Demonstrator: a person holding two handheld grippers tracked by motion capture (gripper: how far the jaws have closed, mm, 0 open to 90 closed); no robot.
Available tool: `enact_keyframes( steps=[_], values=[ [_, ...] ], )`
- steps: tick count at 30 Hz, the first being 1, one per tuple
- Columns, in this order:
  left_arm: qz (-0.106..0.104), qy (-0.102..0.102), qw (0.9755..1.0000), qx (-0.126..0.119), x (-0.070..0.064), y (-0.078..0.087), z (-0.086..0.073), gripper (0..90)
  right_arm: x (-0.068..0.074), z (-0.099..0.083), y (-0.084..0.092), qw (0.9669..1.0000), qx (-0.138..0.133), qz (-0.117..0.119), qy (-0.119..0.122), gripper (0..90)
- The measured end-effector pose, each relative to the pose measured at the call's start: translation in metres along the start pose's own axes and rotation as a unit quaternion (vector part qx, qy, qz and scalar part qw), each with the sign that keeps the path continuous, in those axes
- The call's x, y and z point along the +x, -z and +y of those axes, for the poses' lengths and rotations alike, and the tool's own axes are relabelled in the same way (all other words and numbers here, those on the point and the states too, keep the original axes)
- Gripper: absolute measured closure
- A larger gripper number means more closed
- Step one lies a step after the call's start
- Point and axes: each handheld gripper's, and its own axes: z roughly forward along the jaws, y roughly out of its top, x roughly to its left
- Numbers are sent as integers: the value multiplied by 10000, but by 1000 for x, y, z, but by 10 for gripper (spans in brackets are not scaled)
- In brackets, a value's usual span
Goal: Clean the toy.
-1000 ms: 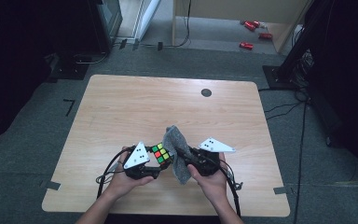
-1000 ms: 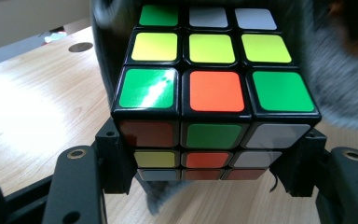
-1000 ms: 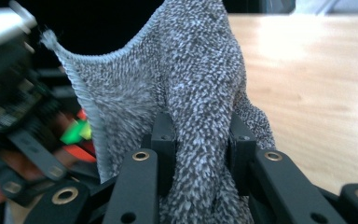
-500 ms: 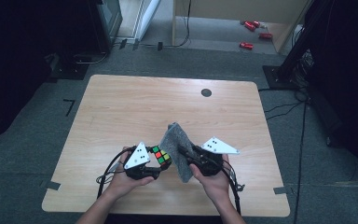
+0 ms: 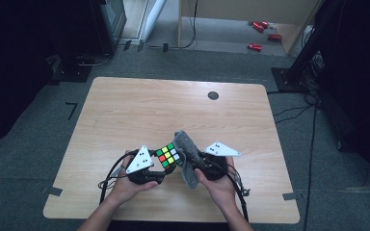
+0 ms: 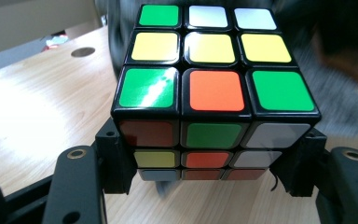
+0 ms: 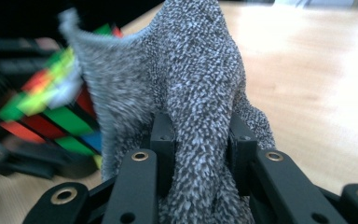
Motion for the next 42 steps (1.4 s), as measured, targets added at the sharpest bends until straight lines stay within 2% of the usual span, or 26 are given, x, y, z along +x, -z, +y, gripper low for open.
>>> enact_keyframes(
  steps=[4,6,9,11,14,17,20,24,26,30,33,37,39,42],
  values=[
    [-50,9,10000,40,-1,-2,-1,344,4,9,15,9986,-499,178,-6,706],
    [-110,-5,9999,22,-3,-3,0,344,8,10,17,9982,-557,214,53,706],
    [-129,-66,9999,56,-5,-3,1,344,13,5,10,9987,-397,243,226,705],
    [-113,-87,9999,84,-4,-2,1,344,11,2,6,9990,-332,215,184,705],
    [-109,-17,9999,35,-2,0,1,344,6,-2,-1,9997,-67,180,126,704],
    [-108,28,9999,-33,0,2,2,344,1,-7,-7,9995,220,20,222,704],
    [-57,18,10000,10,1,2,2,344,-1,-4,-3,9999,107,-16,118,704],
    [-52,37,9999,129,2,0,0,344,1,5,11,9994,-310,126,52,703],
    [-85,4,9998,152,-1,-2,0,344,6,8,14,9989,-413,198,96,703],
    [-99,-67,9998,173,-5,-3,1,344,11,5,9,9990,-258,295,221,703],
    [-132,-9,9998,124,-3,-2,2,344,7,1,5,9993,-159,320,112,702],
    [-98,27,9999,54,-2,0,2,344,1,-3,-1,9995,53,300,87,702],
    [-95,112,9999,-18,0,2,3,344,-1,-4,-4,9995,168,207,141,701],
    [-55,224,9997,-60,5,5,4,344,-8,-6,-5,9997,228,49,79,698]
  ],
)
